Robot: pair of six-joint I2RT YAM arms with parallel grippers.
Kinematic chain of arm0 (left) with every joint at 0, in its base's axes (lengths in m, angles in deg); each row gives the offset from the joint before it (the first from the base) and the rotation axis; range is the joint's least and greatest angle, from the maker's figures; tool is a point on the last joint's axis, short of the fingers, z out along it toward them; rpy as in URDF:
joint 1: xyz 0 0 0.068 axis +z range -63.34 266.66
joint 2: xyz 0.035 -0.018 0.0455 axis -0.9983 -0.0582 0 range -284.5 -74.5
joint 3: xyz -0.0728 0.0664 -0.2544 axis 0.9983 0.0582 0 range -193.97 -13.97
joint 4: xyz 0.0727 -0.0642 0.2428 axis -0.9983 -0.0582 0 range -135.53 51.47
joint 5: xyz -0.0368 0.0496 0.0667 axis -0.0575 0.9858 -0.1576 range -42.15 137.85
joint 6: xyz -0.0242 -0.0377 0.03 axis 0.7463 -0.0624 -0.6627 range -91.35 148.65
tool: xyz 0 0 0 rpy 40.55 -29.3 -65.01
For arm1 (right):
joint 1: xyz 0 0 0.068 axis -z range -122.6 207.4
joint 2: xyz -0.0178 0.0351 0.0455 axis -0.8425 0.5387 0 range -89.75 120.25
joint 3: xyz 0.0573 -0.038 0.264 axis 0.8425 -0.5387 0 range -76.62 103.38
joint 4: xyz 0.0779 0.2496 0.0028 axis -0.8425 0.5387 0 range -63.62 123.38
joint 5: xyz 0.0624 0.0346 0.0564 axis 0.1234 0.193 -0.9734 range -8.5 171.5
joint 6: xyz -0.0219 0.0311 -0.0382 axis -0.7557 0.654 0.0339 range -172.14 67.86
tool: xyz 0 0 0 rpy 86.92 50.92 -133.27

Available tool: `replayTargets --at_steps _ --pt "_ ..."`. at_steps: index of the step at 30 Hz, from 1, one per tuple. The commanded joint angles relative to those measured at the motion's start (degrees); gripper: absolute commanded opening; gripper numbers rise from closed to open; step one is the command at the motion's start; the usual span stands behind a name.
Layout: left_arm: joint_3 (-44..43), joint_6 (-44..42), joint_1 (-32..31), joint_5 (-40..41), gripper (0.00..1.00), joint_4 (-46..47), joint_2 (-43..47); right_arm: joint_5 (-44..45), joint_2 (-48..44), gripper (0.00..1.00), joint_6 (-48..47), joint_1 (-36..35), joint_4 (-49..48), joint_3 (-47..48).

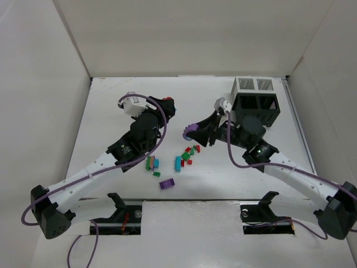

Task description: Sort the legos into containers by color

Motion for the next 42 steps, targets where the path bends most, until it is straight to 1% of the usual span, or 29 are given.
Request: replayTargets --at_steps 1,5,6,8,9,10,11,12,13,14,16,17,18,19,20,21,22,24,27,28,29,31,33,36,38,40,42 --pt "-3.1 -1.1 1.9 0.5 0.30 0.8 -0.5 2.0 -5.8 0.00 1.2 -0.6 0.5 -1.8" --pt "-3.1 -3.4 2.4 0.5 0.30 0.3 -1.6 13.5 -9.4 0.00 0.7 1.3 6.5 -1.9" --pt "-3.6 -4.6 2.4 -0.8 0.32 0.3 -1.6 19.5 -10.1 0.00 0.7 2.2 9.7 -1.4" --pt "-4.3 -5.3 3.2 -2.1 0.32 -1.4 -2.4 25.1 -9.2 0.00 0.7 6.0 13.3 1.1" --pt "-4.3 -7.7 4.5 -3.6 0.34 -1.4 -3.2 27.6 -8.4 0.00 0.7 7.4 17.1 2.3" --pt "-4.3 -7.7 5.5 -8.5 0.34 -1.4 -3.7 31.1 -7.4 0.00 0.7 10.5 18.7 5.1" --pt "-4.9 -7.7 6.9 -11.5 0.34 -2.0 -5.2 32.2 -6.3 0.00 0.7 12.2 20.0 6.5" --pt "-4.9 -8.7 10.0 -15.1 0.34 -1.3 -6.0 33.1 -3.9 0.00 0.7 14.0 22.0 7.9" --pt "-4.4 -10.0 11.6 -22.0 0.32 -0.7 -6.9 33.6 -2.4 0.00 0.7 15.6 22.8 9.3" --pt "-3.9 -10.6 13.0 -25.0 0.32 0.1 -7.7 34.7 -0.8 0.00 0.7 18.9 23.6 12.3" --pt "-2.7 -12.5 16.0 -32.1 0.32 2.7 -9.9 37.1 5.3 0.00 0.7 21.8 26.9 16.1" --pt "-2.7 -14.1 16.0 -33.0 0.32 3.3 -10.6 37.8 7.8 0.00 0.7 24.7 28.4 20.8" --pt "-2.7 -15.3 16.0 -33.5 0.32 3.3 -11.3 38.6 10.5 0.00 0.7 25.9 29.8 23.5" --pt "-2.7 -15.8 16.0 -33.5 0.32 3.3 -12.6 39.3 16.0 0.00 0.0 26.9 32.7 26.2" --pt "-3.4 -16.4 16.0 -34.4 0.32 3.3 -13.2 41.6 18.6 0.00 0.0 27.6 33.5 28.7" --pt "-3.4 -17.3 16.0 -34.4 0.32 3.3 -13.8 43.0 21.2 0.00 0.0 28.2 34.2 33.3" --pt "-3.4 -18.0 16.0 -34.4 0.32 3.3 -14.4 44.2 25.6 0.00 -1.0 28.8 34.2 35.4" --pt "-4.0 -19.6 16.0 -35.0 0.32 3.9 -15.2 47.8 29.5 0.00 -1.7 29.3 33.3 40.8" --pt "-3.4 -21.4 16.0 -36.3 0.32 6.4 -15.7 50.7 37.4 0.00 -2.2 29.8 33.9 46.6" --pt "-2.9 -21.4 16.0 -36.4 0.32 6.5 -15.7 50.7 39.3 0.00 -2.2 30.5 34.5 50.7" --pt "-2.9 -22.1 16.0 -36.4 0.32 7.1 -15.7 51.3 42.8 0.00 -2.2 31.3 34.5 52.5" --pt "-2.9 -23.6 16.0 -36.4 0.32 7.1 -15.7 51.3 45.9 0.00 -2.2 31.8 36.7 57.8" --pt "-3.4 -25.1 16.0 -36.4 0.34 7.1 -15.7 51.3 49.4 0.00 -2.2 32.4 36.7 59.8" --pt "-4.5 -26.2 16.0 -36.4 0.34 6.5 -15.7 51.3 53.3 0.00 -2.2 33.9 36.1 62.9" --pt "-5.0 -26.2 16.0 -36.4 0.34 6.5 -16.2 49.6 54.6 0.04 -2.2 35.3 36.6 64.1" --pt "-5.0 -26.2 16.0 -36.4 0.34 6.5 -16.2 47.8 55.9 0.11 -2.2 35.9 36.0 64.7" --pt "-5.0 -26.2 16.0 -36.9 0.34 7.0 -16.7 46.4 56.5 0.15 -2.2 35.9 36.0 65.4"
